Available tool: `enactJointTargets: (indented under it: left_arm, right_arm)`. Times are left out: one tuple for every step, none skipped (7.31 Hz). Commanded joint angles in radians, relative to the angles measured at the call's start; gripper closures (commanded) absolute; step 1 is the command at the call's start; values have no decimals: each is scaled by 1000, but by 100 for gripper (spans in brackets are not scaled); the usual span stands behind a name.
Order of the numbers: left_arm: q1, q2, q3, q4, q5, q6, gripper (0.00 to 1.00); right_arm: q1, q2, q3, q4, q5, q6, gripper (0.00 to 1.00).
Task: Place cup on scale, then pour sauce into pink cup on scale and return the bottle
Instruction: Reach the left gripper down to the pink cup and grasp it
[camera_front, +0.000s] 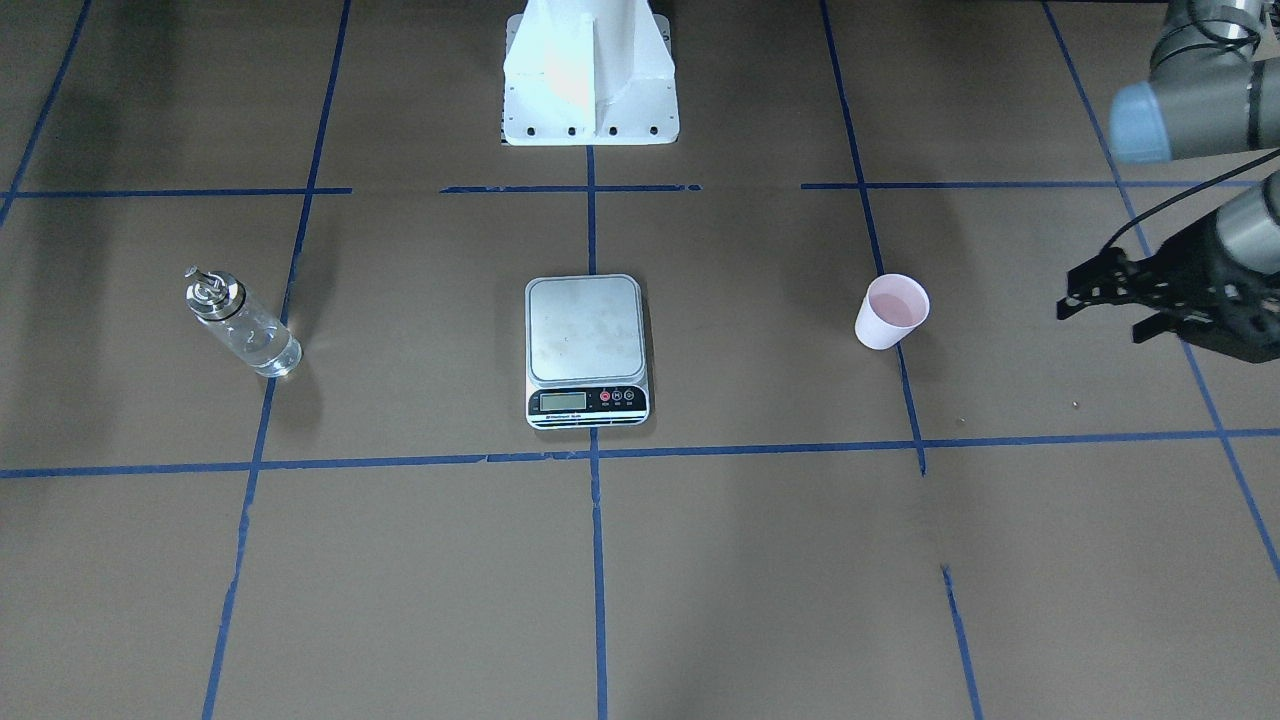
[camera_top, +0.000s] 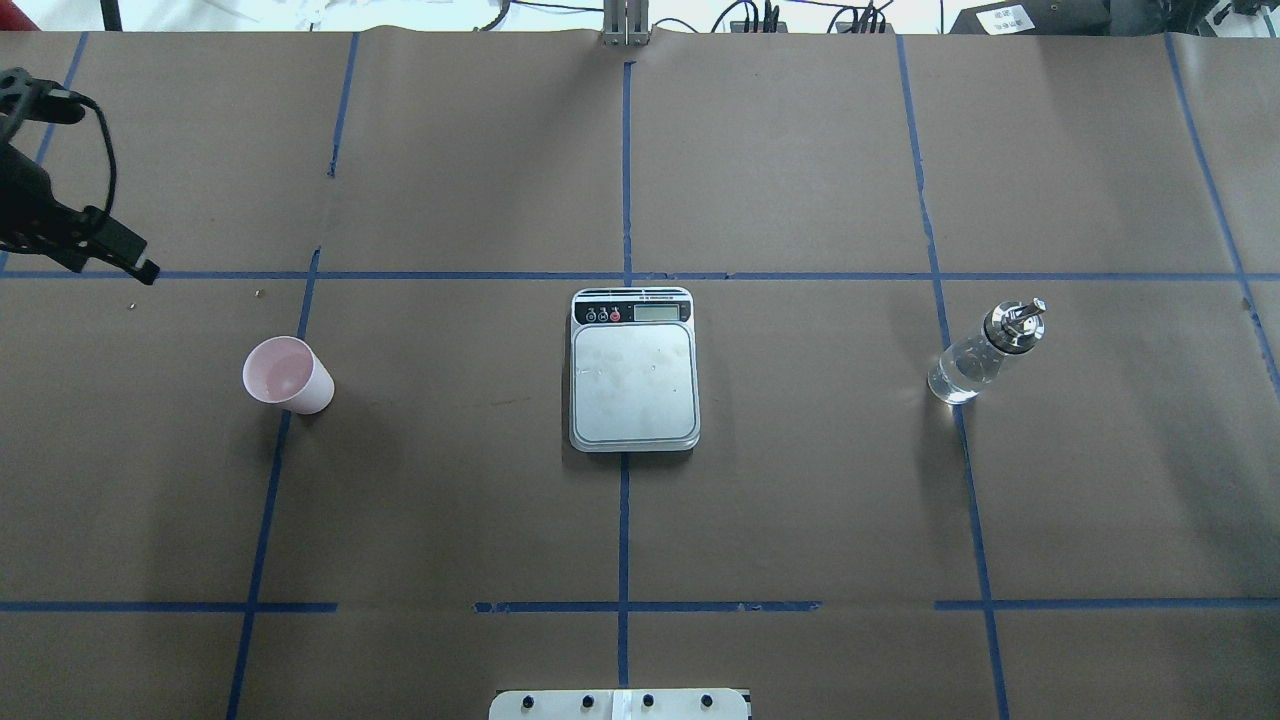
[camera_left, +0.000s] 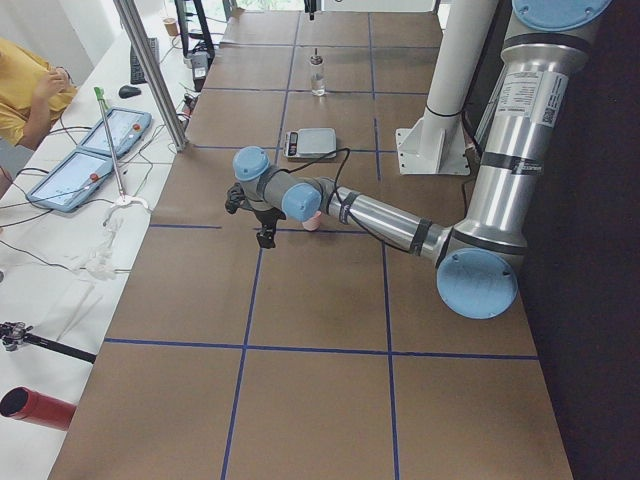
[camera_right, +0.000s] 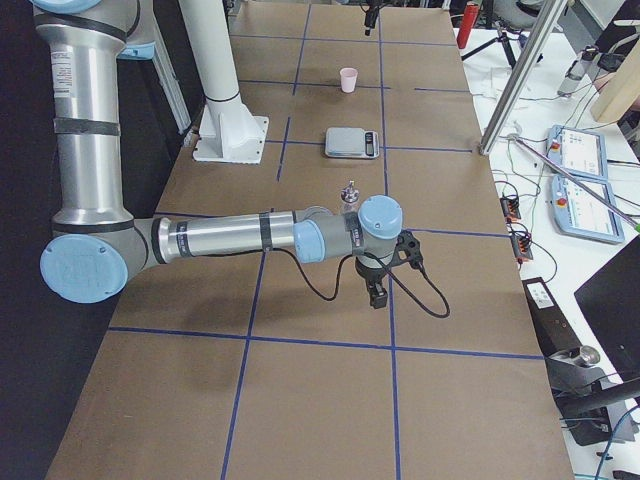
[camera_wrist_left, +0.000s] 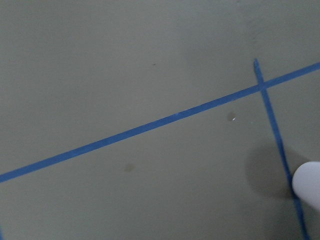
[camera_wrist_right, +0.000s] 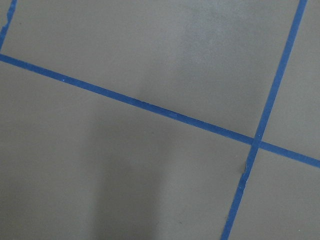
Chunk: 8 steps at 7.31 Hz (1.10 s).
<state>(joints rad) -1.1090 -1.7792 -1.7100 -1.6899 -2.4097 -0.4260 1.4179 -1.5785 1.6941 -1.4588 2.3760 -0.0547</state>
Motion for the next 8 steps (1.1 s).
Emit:
enactJointTargets:
  left_arm:
    - [95, -37, -5, -1, 37, -132, 0]
    - [112, -39, -13, -4, 40, -175, 1]
    - [147, -39, -11, -2, 55, -207, 1]
    - [176, -39, -10, -2, 58, -214, 1]
    - [193, -39, -7, -2, 60, -212, 3]
    - [201, -39, -8, -2, 60, -211, 6]
    - [218, -39, -5, -2, 61, -209, 10]
    - [219, -39, -7, -2, 61, -209, 14]
  right_arm:
    - [-8, 0, -1, 15, 0, 1, 0]
    - [-11, 0, -1, 15, 0, 1, 0]
    - [-11, 0, 1, 15, 0, 1, 0]
    - [-11, 0, 1, 15, 0, 1, 0]
    - [-11, 0, 2, 17, 0, 1, 0]
    - [-13, 0, 2, 17, 0, 1, 0]
    - [-13, 0, 2, 15, 0, -1, 0]
    - [-14, 0, 2, 17, 0, 1, 0]
